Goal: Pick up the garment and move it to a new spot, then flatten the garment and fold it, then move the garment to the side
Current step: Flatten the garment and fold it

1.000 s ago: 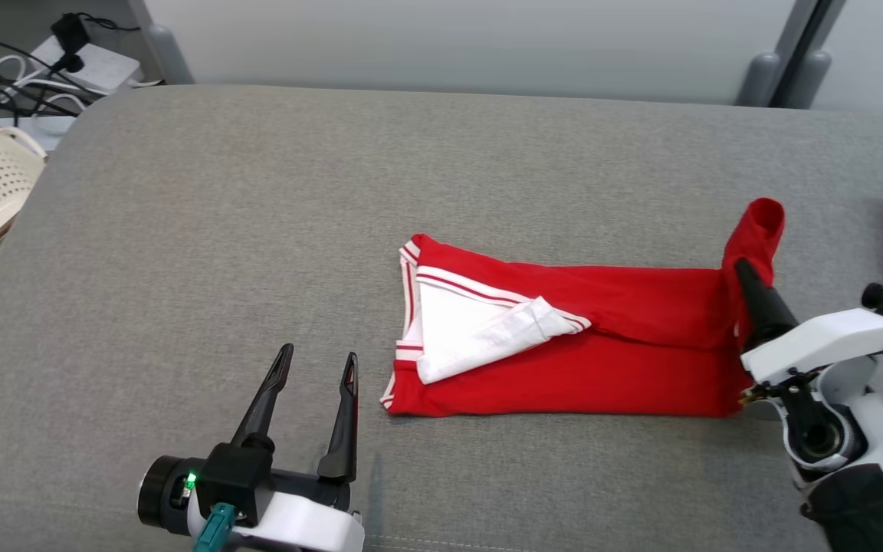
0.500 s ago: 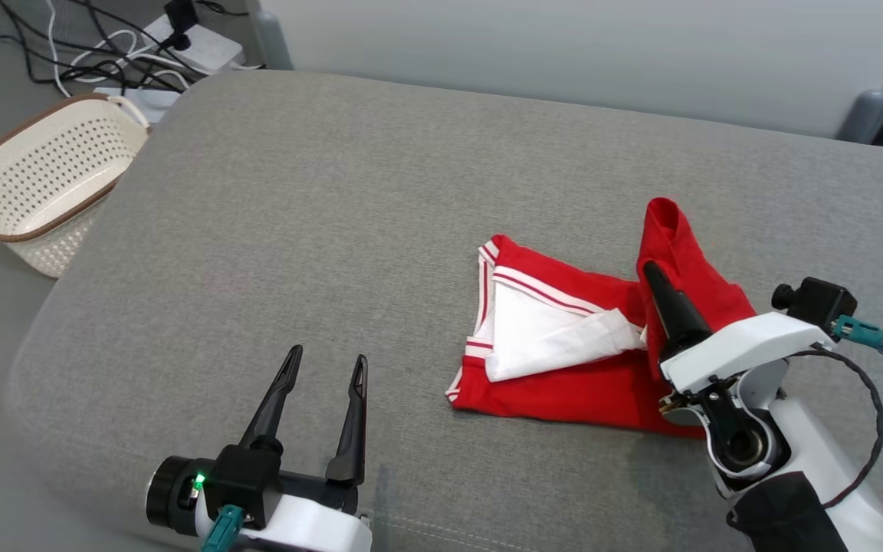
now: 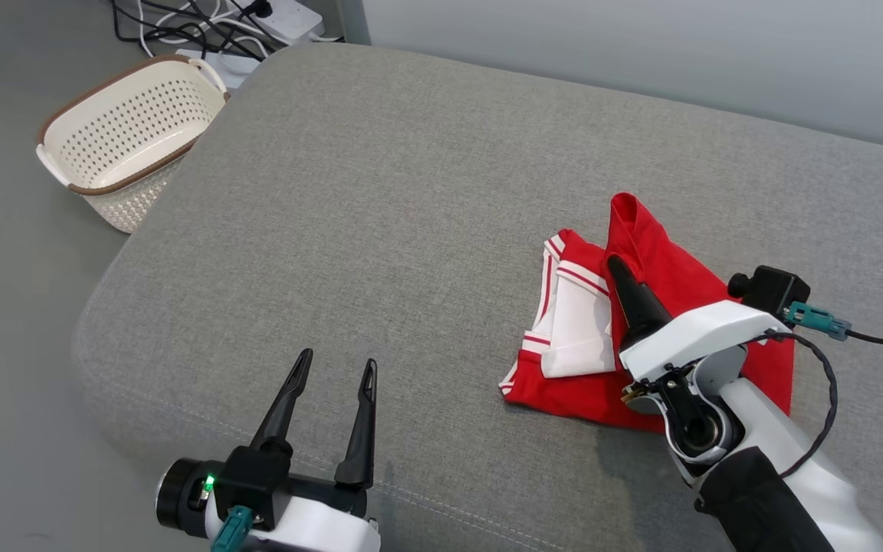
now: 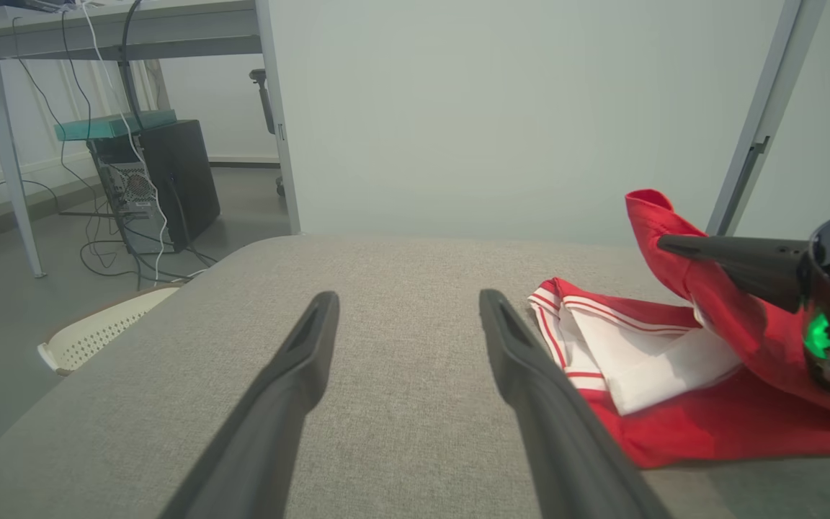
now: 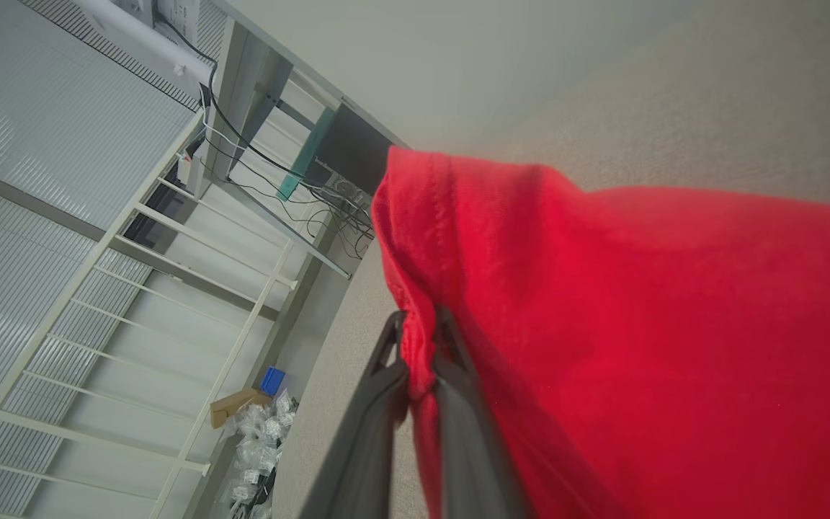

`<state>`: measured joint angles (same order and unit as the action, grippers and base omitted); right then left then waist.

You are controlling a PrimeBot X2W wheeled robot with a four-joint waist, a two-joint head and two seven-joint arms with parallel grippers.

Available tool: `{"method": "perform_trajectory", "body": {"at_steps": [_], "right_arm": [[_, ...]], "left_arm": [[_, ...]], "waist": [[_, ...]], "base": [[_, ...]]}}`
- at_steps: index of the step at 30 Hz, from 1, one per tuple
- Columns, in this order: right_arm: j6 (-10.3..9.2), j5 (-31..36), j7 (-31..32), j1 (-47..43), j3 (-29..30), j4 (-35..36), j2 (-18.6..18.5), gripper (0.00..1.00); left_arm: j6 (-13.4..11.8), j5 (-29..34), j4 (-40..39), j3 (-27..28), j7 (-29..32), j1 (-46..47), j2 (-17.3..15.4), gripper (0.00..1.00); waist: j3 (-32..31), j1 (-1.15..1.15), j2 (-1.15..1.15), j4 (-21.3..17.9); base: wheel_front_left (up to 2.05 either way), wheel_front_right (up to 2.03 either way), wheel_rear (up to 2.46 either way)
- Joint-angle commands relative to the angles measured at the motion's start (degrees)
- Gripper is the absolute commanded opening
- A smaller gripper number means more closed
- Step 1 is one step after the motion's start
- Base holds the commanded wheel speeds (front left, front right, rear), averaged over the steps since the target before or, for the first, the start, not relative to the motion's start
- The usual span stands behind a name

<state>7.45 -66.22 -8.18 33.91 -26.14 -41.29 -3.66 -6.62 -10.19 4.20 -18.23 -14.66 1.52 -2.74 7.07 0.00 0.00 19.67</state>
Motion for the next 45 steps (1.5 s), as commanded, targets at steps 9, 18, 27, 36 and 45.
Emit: {"method": "perform_trajectory", "body": {"at_steps": [9,18,27,36,45], "right_arm": [[0.03,-6.09,-4.35,4.82,-8.58,-6.93,0.78,0.00],[0.03,-15.10,-5.63,6.04,-15.76,-6.48,0.78,1.00],[0.03,-12.49,-6.69,6.42,-19.14,-4.21,-0.16,1.00],[0.03,14.62,-6.80,0.59,-3.79,3.30,-5.81,1.00],[0.03,31.86,-6.81,-8.33,7.59,11.61,-4.32,1.00]], "left_arm": [[-0.49,-1.33,-0.52,0.74,-0.34,2.96,-0.14,1.00],[-0.73,-5.54,-0.99,1.84,-0.34,2.48,-0.14,1.00],[-0.62,-3.91,-0.48,2.64,-0.34,2.34,-0.14,1.00],[-0.55,-3.33,-0.60,3.80,-0.34,2.64,-0.14,1.00],[0.03,-2.22,-0.37,5.81,-0.34,3.40,-0.14,1.00]], "waist": [[1.23,0.00,0.00,2.95],[0.56,0.00,0.00,2.36],[-1.24,0.00,0.00,-0.86],[-2.53,0.00,0.00,-8.83],[-3.68,0.00,0.00,-17.42]], "base": [[0.00,0.00,0.00],[0.00,0.00,0.00],[0.00,0.00,0.00],[0.00,0.00,0.00],[0.00,0.00,0.00]]}}
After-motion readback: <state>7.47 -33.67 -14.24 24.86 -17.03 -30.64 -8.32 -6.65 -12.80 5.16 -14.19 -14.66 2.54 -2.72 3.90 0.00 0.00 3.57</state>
